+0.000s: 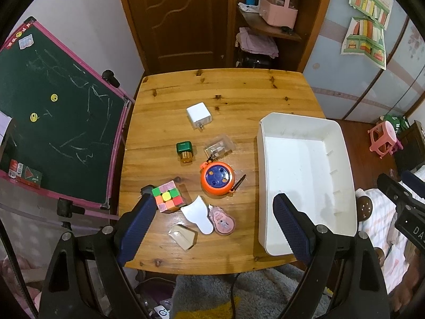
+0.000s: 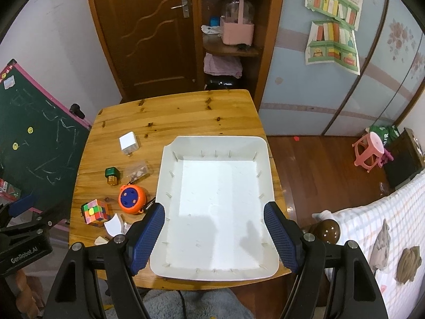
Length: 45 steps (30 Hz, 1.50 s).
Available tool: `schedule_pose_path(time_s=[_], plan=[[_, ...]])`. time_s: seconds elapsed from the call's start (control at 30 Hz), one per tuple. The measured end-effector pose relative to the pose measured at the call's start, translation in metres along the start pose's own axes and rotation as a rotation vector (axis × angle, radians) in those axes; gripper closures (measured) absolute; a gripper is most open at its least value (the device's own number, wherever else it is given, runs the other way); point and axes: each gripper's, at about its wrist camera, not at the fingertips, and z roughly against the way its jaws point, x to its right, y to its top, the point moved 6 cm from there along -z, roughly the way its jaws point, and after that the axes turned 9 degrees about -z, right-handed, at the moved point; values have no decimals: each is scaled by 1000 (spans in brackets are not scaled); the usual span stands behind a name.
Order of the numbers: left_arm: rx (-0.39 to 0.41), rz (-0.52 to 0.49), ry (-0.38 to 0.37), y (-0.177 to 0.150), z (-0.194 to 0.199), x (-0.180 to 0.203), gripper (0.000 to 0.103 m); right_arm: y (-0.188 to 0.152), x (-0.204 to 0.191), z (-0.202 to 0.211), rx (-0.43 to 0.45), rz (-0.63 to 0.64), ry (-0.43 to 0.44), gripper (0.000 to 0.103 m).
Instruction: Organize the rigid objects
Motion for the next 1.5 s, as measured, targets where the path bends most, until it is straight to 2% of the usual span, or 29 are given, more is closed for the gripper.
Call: schedule_pose_path(time_s=[0.3, 0.47, 0.57, 0.83, 1.03, 1.27, 1.33, 1.4, 1.5], plan=[[-21, 25, 3, 0, -10, 5, 12, 1, 24, -10, -14, -32, -4, 25], [-20, 38, -21, 0, -20, 10, 12, 1, 42, -27, -25, -42, -26, 25], [-20, 46, -19, -2, -25, 13, 12, -3, 54, -41, -38, -43, -51, 25], [-40, 58, -10, -8, -38, 21, 12, -16, 73, -75, -62, -35, -53, 25], [-71, 98, -9, -16, -49, 19, 12, -24, 103, -111, -74, -110, -38, 25], [-100, 150, 17, -30, -60, 10, 12, -45, 130, -157, -166, -111, -75, 26], [-114, 161, 21, -35, -65, 7, 12, -52, 132, -170, -203, -108, -73, 34], [-128, 167, 15, -40, -69, 7, 12, -60, 131, -184, -266, -84, -58, 53], [-152, 153, 9, -47, -75, 10, 12, -71, 128, -197, -340, -70, -53, 66]])
